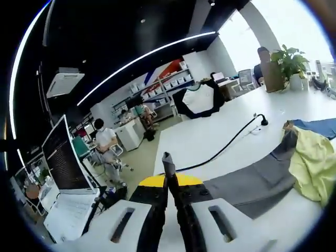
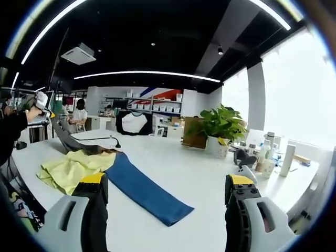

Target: Fold the garment on the visible template until the final outline fits inside the template.

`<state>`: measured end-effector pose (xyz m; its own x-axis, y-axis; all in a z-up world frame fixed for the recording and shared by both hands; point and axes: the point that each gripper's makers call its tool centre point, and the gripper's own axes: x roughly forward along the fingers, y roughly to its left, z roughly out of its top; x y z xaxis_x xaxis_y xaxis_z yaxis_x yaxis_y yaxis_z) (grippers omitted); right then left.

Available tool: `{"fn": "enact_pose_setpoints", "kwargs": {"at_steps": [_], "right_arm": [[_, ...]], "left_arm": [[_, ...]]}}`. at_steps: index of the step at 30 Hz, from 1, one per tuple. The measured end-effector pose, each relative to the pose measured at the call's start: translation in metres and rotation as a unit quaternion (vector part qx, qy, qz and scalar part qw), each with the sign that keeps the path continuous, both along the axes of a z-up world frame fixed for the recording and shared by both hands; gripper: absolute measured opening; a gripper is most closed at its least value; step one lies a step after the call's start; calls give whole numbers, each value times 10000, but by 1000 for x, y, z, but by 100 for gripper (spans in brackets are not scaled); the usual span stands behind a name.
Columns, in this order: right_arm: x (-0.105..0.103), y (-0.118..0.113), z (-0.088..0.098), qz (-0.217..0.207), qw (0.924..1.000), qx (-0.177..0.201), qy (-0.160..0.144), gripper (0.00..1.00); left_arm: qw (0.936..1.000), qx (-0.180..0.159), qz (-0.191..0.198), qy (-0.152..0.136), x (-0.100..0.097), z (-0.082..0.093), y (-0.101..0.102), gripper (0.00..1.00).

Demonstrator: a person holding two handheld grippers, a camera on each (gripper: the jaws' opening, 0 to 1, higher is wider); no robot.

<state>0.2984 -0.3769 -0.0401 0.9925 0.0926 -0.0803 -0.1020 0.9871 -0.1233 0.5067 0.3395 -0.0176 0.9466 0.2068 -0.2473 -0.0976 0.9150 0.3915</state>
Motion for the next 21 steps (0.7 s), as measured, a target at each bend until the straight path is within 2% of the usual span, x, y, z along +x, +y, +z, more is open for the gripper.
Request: {"fn": "enact_pose_setpoints", "kwargs": {"at_steps": [3, 8, 12, 16, 21], "right_arm": [[-1, -2, 1, 3, 10000, 22, -8, 95], [-5, -5, 0, -4, 10000, 41, -25, 95], [-8, -10, 0, -41, 10000, 69, -38, 94], [-9, -16, -3, -112, 9999, 97, 3, 94], [-9, -17, -5, -143, 9999, 78, 24, 94]], "left_arm": [[9998, -114, 102, 99, -12, -18, 6, 4], [9980, -488, 334, 203, -27, -42, 22, 4], [9969, -563, 434, 329, -38, -61, 28, 4], [9931, -788, 695, 529, -51, -87, 39, 4], [9918, -882, 751, 545, -66, -103, 36, 4]]}}
